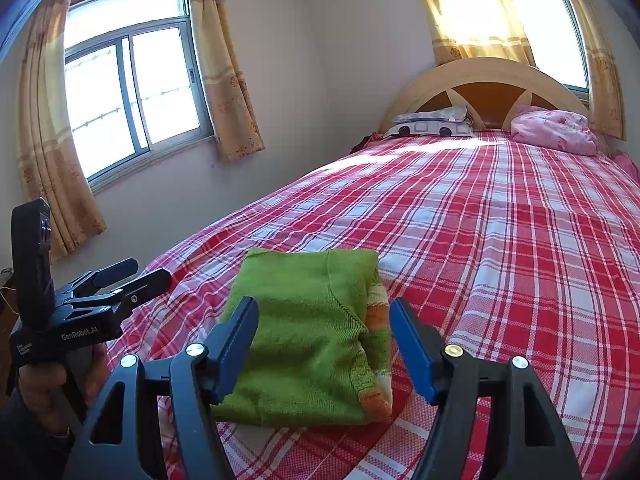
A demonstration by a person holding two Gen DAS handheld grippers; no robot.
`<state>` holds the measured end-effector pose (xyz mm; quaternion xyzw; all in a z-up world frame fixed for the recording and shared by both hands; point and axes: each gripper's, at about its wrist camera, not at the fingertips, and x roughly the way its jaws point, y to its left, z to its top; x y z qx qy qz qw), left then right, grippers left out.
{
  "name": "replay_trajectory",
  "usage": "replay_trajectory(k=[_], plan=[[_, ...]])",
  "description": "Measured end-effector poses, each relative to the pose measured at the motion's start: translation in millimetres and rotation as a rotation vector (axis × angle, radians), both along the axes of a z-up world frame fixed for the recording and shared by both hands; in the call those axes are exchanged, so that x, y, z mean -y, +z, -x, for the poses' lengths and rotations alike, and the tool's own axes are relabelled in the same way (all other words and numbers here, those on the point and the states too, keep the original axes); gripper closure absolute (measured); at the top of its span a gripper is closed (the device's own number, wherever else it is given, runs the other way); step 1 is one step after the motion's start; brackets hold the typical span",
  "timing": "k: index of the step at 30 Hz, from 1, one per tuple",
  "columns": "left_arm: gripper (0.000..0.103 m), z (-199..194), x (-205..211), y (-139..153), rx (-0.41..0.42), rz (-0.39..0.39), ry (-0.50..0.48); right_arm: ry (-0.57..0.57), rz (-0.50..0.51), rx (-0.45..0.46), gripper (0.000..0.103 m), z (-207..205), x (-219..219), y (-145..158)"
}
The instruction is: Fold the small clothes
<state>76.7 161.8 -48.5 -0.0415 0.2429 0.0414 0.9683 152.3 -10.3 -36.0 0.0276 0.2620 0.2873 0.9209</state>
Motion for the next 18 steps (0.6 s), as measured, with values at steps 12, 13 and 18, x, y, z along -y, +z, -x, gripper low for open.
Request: replay_trajectory(k=[12, 13, 18], plan=[[0.000, -2.0, -0.1, 2.2, -0.012, 0.005, -0.006, 0.003, 0.002, 0.021, 0.034, 3.3, 0.9, 1.7], [0.000, -1.8, -0.2, 2.5, -0.012, 0.007, -0.009, 0.003, 0.002, 0.022, 0.034, 3.8, 0.6, 1.5], [0.000, -0.6, -3.5, 3.0, -0.002, 0.016, -0.004, 0.007, 0.004, 0.019, 0.034, 4.1, 0.0, 0.0]])
